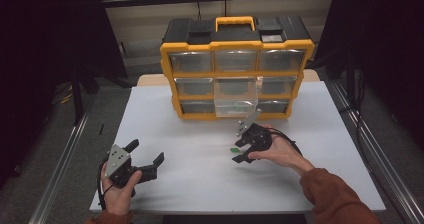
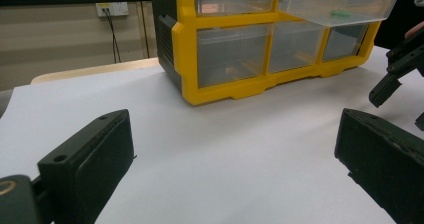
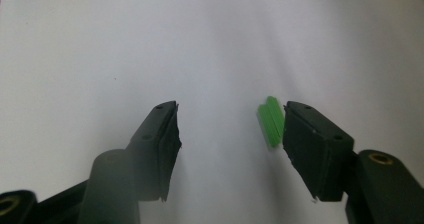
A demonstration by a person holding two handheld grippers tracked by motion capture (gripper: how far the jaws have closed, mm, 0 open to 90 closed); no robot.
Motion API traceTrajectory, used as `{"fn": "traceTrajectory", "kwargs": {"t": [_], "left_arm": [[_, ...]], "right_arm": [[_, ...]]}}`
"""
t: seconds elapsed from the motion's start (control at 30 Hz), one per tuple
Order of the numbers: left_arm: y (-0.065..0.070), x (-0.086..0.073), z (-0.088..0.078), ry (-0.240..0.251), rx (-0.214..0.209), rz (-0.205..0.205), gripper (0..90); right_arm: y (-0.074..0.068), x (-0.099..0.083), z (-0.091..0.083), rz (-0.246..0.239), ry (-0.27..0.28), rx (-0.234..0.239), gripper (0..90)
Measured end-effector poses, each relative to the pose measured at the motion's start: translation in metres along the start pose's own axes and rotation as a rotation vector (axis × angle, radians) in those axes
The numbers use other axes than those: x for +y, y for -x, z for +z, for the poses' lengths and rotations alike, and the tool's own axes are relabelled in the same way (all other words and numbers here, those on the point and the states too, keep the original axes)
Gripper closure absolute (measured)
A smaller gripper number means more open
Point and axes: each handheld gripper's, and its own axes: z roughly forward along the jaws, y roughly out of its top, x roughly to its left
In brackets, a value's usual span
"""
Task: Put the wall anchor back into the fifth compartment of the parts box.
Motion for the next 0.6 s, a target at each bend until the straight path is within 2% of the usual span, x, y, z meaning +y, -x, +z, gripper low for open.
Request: {"fn": "traceTrajectory", "kwargs": {"t": [0.1,0.27,0.33,0.37,0.4,0.43,0.53,0.57,0.6], "left_arm": [[0.0,0.0,0.0,0.005,-0.006,-0.005,2.4],[0.0,0.0,0.0,0.001,-0.006,0.0,2.4],[0.0,0.0,0.0,0.005,-0.004,-0.005,2.4],[0.0,0.0,0.0,0.002,0.004,-0.004,2.4],[0.0,0.0,-0.001,-0.005,0.005,0.003,2.4],[-0.001,0.0,-0.001,-0.004,0.002,0.01,2.4],[-0.001,0.0,-0.001,-0.003,-0.002,0.006,2.4],[-0.001,0.0,-0.001,-0.006,0.005,0.007,2.4],[-0.001,0.0,-0.001,-0.006,0.005,0.007,2.4]], "right_arm": [[0.002,0.003,0.005,-0.027,-0.019,-0.003,43.0],[0.006,0.006,0.01,-0.022,-0.04,0.013,47.3],[0.007,0.006,0.011,-0.037,-0.04,0.012,47.6],[0.007,0.005,0.013,-0.019,-0.056,0.009,48.7],[0.007,0.004,0.014,-0.022,-0.054,0.009,49.0],[0.009,0.004,0.015,-0.046,-0.048,0.01,49.7],[0.01,0.004,0.016,-0.041,-0.055,0.014,49.8],[0.009,0.004,0.017,-0.013,-0.059,0.013,49.6],[0.01,0.004,0.019,-0.029,-0.052,0.012,49.6]]}}
